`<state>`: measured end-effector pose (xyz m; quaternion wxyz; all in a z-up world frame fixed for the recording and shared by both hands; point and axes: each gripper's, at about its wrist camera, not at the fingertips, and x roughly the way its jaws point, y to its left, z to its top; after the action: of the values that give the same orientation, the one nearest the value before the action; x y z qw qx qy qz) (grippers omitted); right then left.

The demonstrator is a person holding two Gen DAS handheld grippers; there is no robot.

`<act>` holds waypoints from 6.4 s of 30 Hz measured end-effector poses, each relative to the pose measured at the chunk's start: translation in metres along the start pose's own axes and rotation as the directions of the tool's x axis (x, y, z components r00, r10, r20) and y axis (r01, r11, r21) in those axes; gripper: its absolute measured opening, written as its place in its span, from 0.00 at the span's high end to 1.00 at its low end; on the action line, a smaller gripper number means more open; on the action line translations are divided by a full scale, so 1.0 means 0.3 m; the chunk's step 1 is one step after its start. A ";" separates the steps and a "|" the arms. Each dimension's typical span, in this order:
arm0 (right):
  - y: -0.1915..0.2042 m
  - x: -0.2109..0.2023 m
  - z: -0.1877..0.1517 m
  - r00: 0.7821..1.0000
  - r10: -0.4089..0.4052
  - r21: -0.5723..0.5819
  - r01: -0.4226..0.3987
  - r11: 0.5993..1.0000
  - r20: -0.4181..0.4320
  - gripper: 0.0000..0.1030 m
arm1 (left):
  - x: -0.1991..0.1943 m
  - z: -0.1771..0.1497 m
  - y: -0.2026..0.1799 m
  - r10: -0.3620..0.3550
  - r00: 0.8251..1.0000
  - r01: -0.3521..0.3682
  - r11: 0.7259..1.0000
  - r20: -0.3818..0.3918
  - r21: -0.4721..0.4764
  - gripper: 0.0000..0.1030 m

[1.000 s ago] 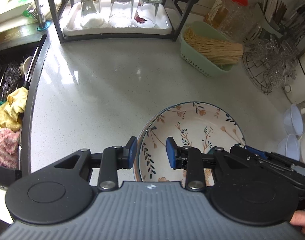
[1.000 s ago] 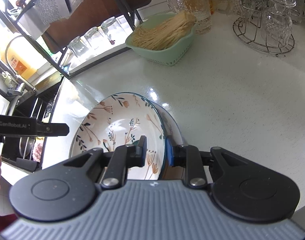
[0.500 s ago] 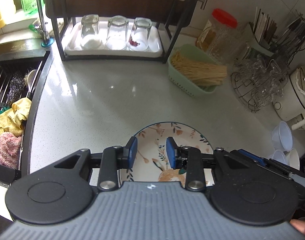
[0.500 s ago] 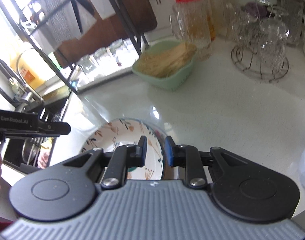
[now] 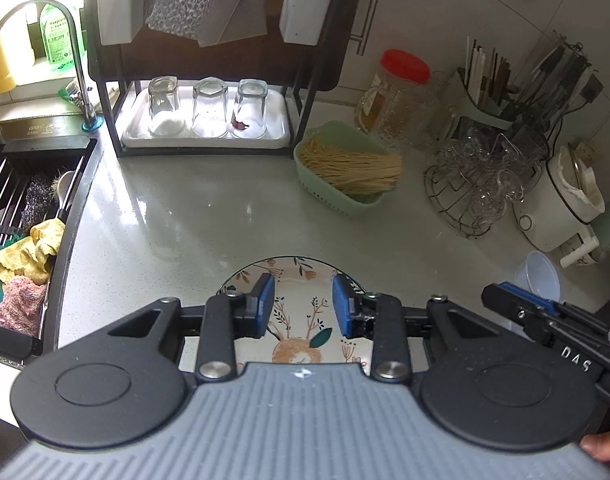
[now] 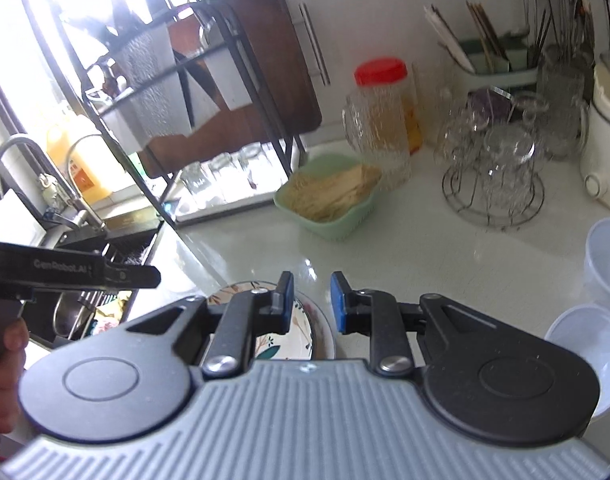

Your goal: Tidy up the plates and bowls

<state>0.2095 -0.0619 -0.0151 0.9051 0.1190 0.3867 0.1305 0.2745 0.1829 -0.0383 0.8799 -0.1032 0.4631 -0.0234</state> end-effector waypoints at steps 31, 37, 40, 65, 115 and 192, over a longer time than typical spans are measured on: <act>0.122 -0.123 -0.068 0.962 -0.257 0.121 0.246 0.962 0.094 0.76 | 0.021 -0.007 -0.019 -0.199 0.980 0.193 0.973 0.031 0.124 0.63; 0.033 -0.148 -0.076 0.944 -0.314 0.165 0.295 0.941 0.104 0.76 | 0.062 -0.059 -0.140 -0.227 0.974 0.222 0.955 0.003 0.196 0.63; -0.034 -0.167 -0.085 0.944 -0.316 0.185 0.294 0.938 0.099 0.76 | 0.081 -0.069 -0.209 -0.233 0.972 0.227 0.955 0.008 0.191 0.63; -0.587 -0.231 -0.236 0.922 -0.386 0.180 0.380 0.907 -0.001 0.76 | 0.463 -0.180 -0.790 -0.238 0.954 0.281 0.924 -0.182 0.260 0.50; -0.746 -0.084 -0.360 0.938 -0.331 0.342 0.347 0.873 -0.105 0.81 | 0.650 -0.185 -0.930 -0.224 0.919 0.305 0.926 -0.324 0.224 0.71; -0.477 -0.134 -0.041 0.978 -0.198 0.167 0.186 0.968 0.059 0.79 | 0.266 0.051 -0.646 -0.190 0.980 0.200 0.950 -0.067 0.240 0.59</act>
<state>0.1945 -0.2078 -0.0417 0.9149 0.1582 0.3713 0.0059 0.3430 -0.0151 -0.0552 0.8691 -0.0380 0.4630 -0.1697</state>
